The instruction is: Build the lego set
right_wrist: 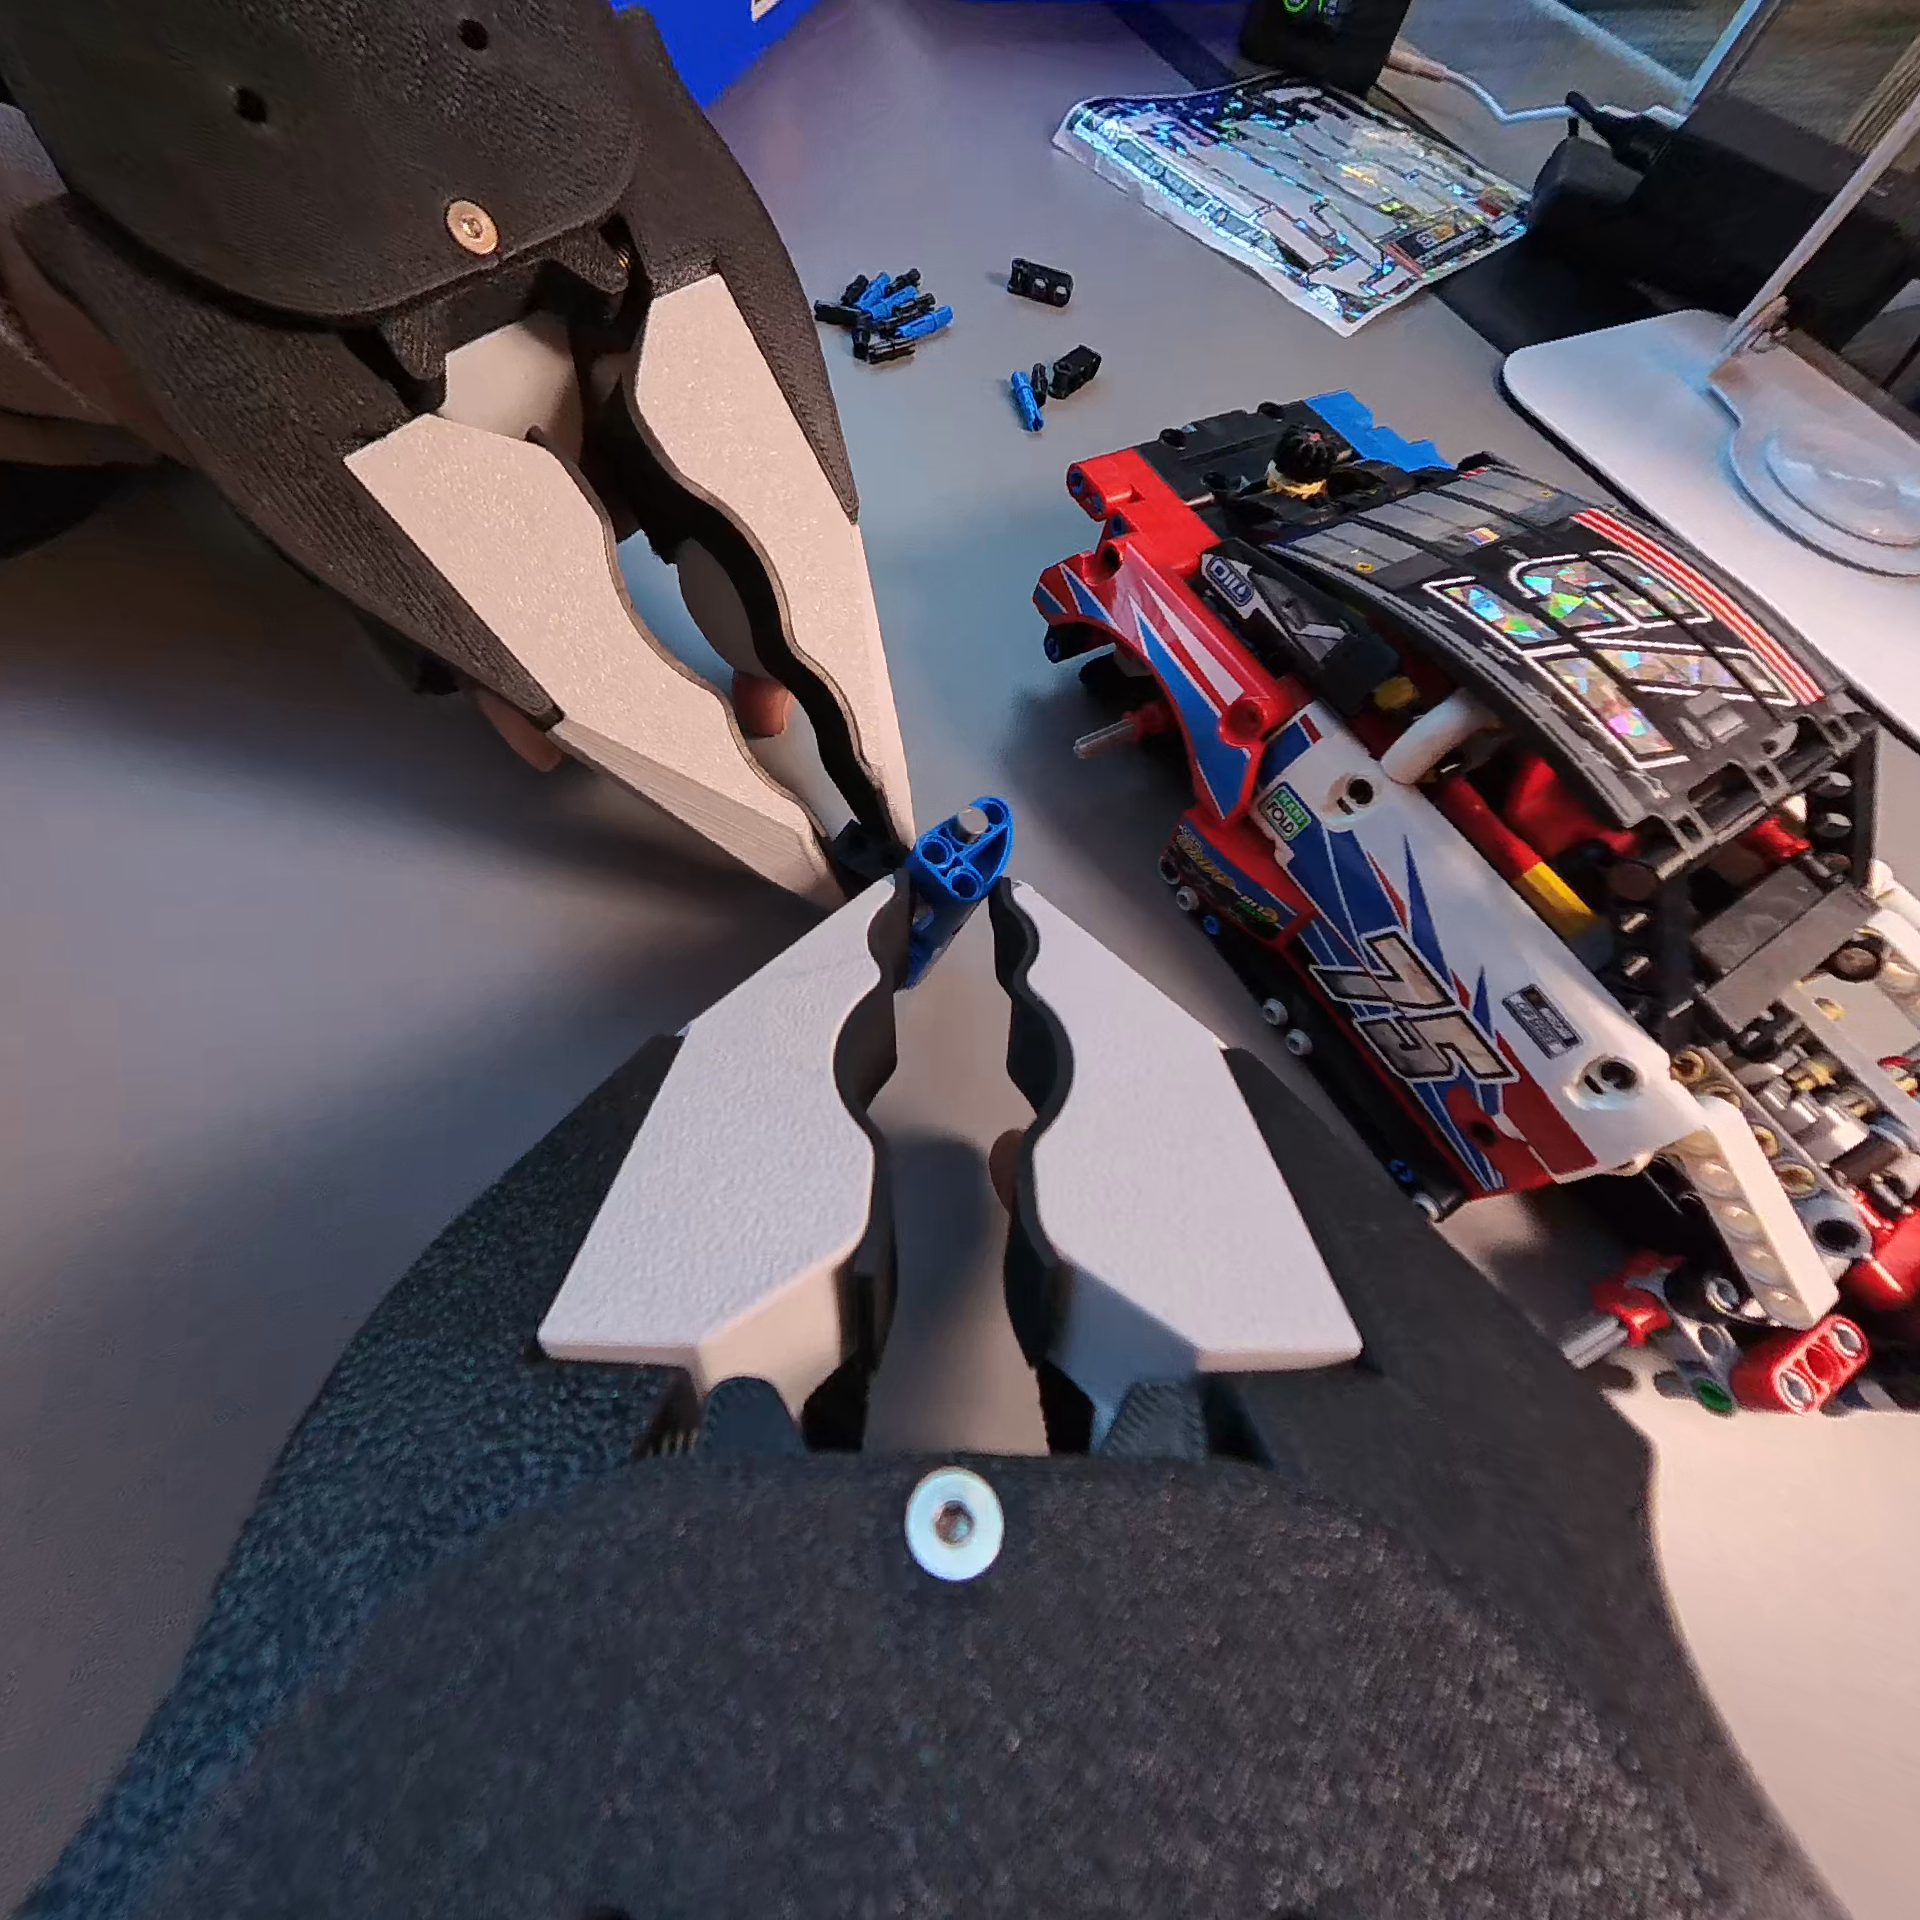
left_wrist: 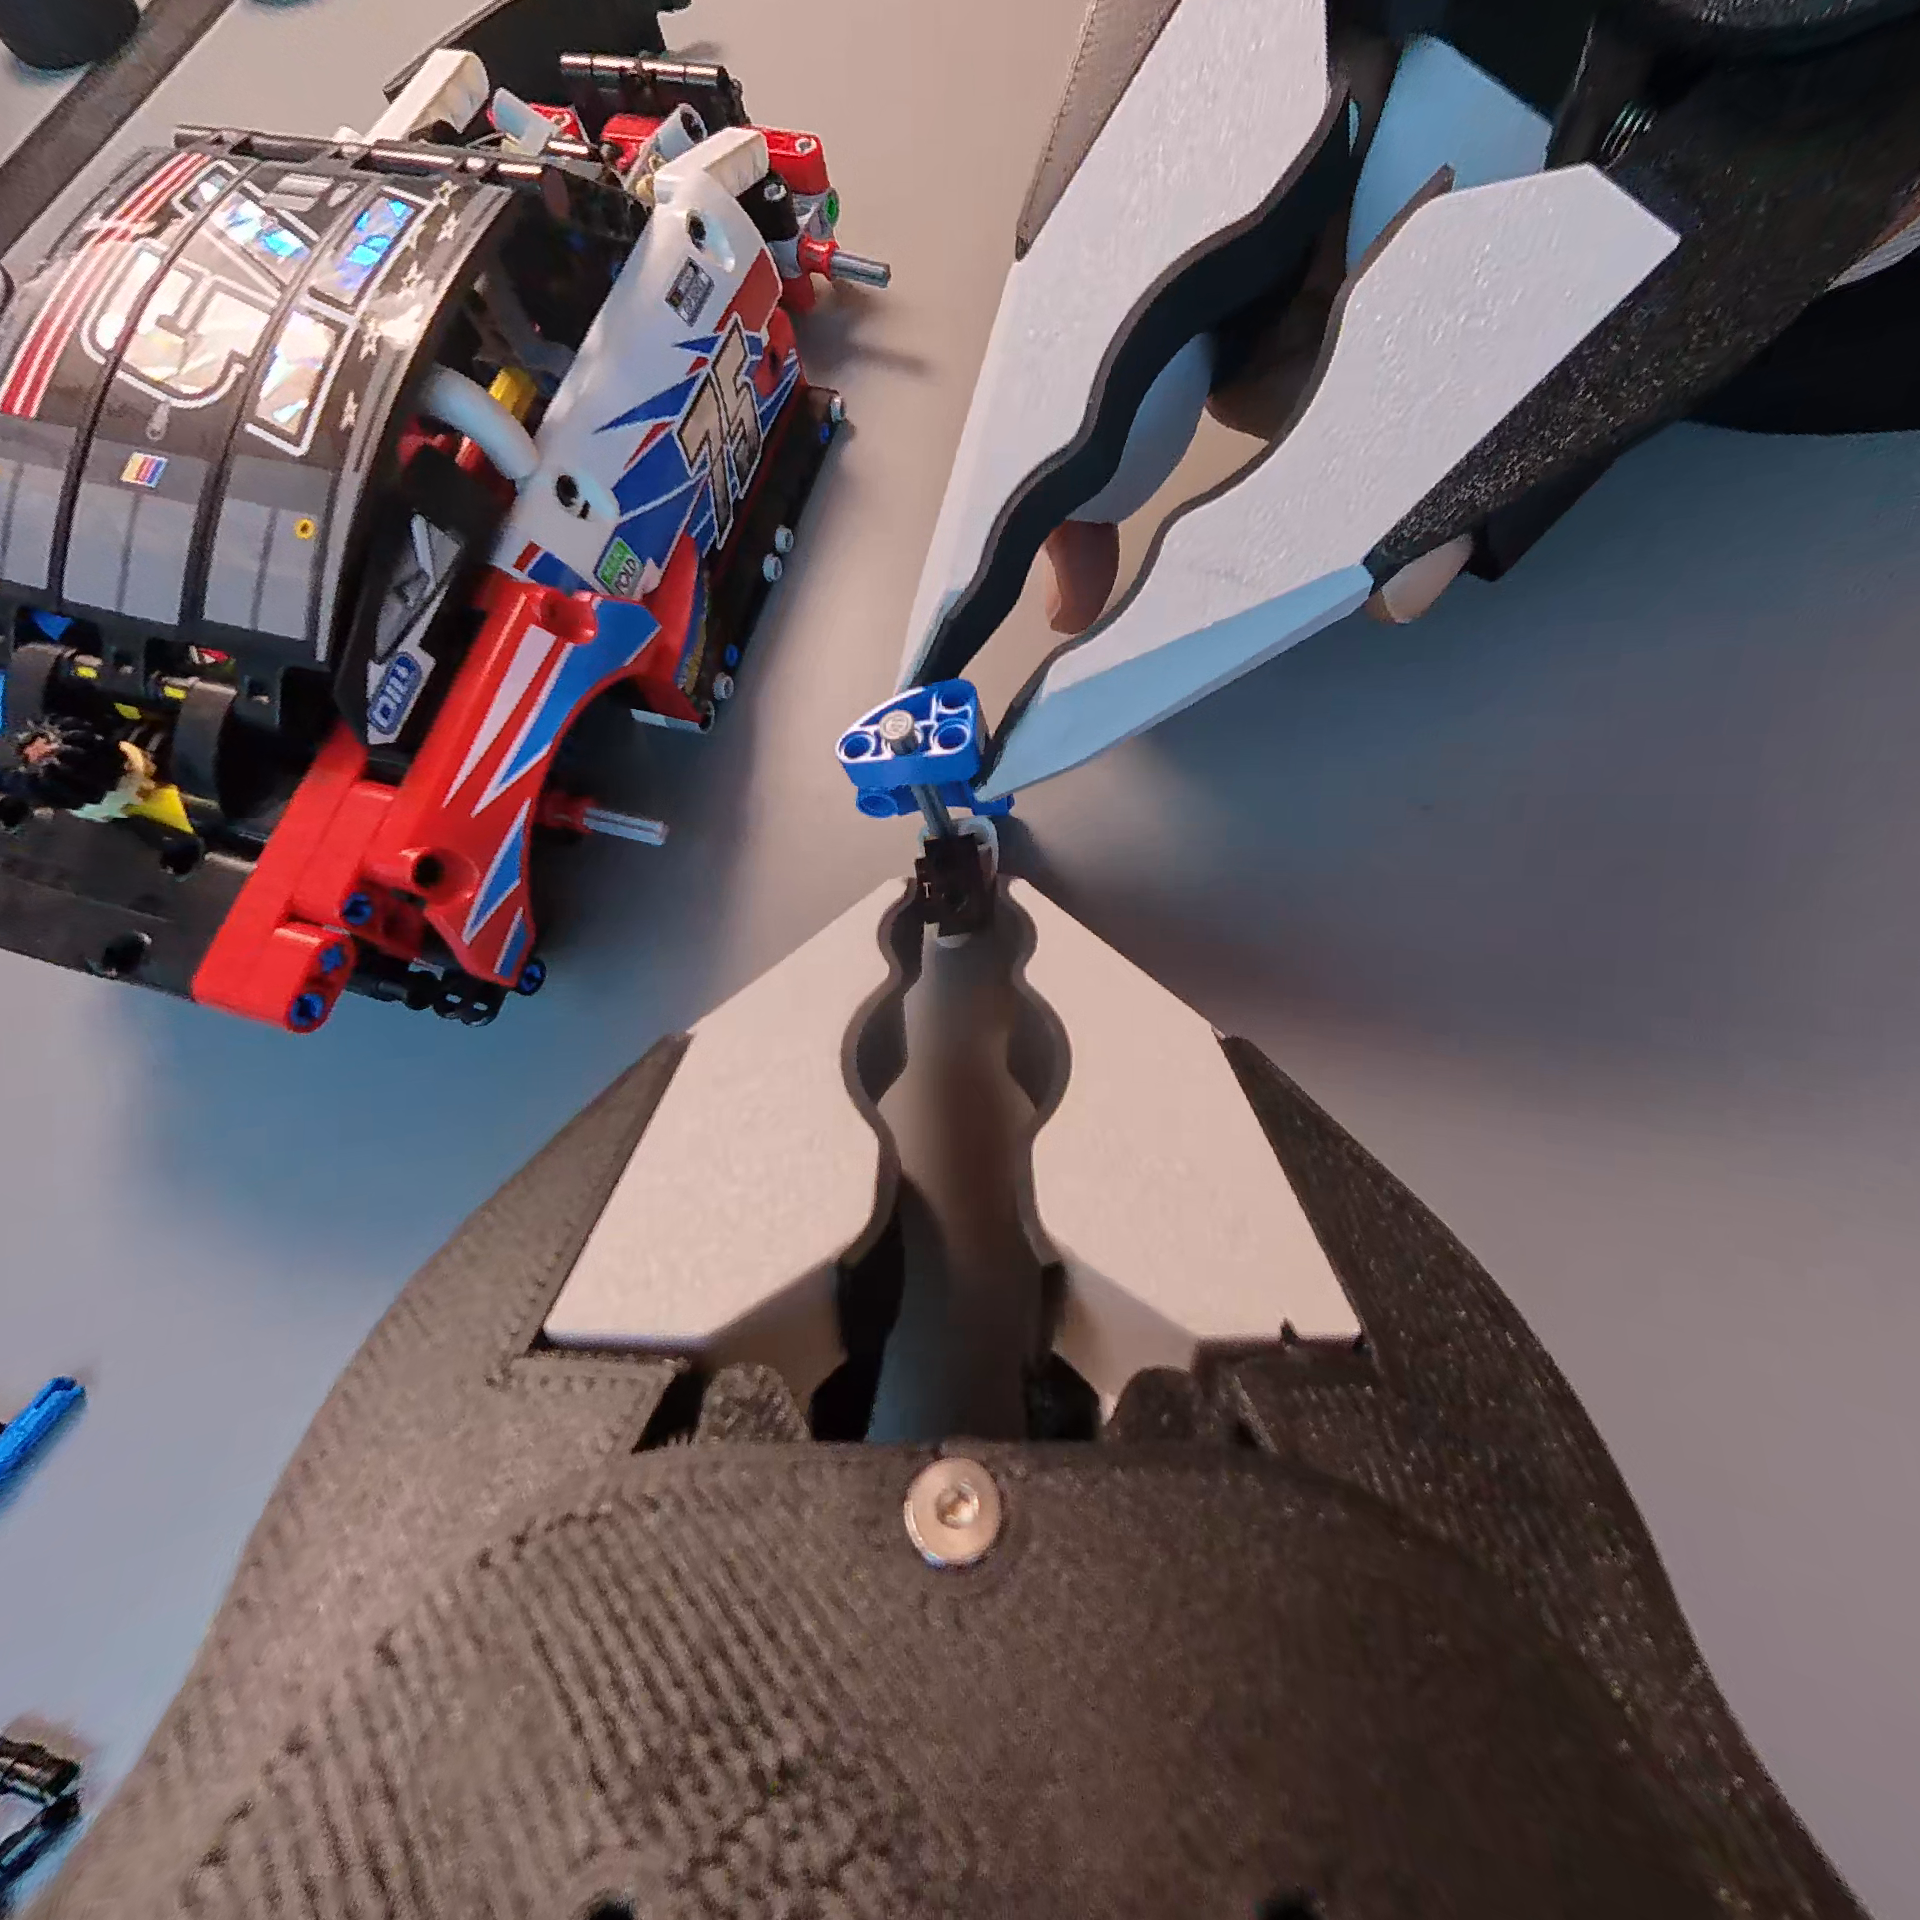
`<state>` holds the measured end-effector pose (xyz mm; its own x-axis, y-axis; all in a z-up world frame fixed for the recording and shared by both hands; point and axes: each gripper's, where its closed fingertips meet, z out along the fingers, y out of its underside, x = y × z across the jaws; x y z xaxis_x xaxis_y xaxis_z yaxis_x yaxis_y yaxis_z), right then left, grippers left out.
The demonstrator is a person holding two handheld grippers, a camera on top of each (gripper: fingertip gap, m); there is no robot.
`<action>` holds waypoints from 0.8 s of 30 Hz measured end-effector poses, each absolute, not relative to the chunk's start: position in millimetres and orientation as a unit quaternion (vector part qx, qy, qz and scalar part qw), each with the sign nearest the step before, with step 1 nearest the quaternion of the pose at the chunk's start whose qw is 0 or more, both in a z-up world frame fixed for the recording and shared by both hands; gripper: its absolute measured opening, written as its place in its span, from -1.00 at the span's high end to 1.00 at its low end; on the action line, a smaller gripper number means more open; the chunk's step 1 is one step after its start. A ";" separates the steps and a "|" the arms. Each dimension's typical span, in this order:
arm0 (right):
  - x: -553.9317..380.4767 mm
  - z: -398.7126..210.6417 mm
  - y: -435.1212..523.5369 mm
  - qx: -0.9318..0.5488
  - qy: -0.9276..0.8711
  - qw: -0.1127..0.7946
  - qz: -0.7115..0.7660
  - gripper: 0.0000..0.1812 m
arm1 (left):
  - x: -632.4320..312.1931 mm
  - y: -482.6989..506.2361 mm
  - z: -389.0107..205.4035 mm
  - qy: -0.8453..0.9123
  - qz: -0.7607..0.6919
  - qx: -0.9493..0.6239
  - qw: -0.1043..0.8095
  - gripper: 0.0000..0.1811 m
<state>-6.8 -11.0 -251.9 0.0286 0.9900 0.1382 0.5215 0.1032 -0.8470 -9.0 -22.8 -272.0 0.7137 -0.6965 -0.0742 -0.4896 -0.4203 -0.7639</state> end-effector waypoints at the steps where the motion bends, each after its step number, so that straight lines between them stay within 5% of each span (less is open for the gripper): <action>1: -7.0 -251.8 -10.8 -0.600 -0.630 0.394 0.297 0.86 | -8.9 -23.0 -272.1 0.357 -0.128 -0.833 0.403 0.88; 24: -8.4 -250.8 -11.5 -0.595 -0.632 0.397 0.299 0.86 | -9.0 -22.2 -275.0 0.381 -0.104 -0.824 0.406 0.83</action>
<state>-8.4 -11.5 -250.8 0.0227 0.9892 0.1451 0.5145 0.1129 -0.8500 -9.0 -22.2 -275.0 0.6888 -0.7116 -0.1383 -0.5430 -0.3800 -0.7488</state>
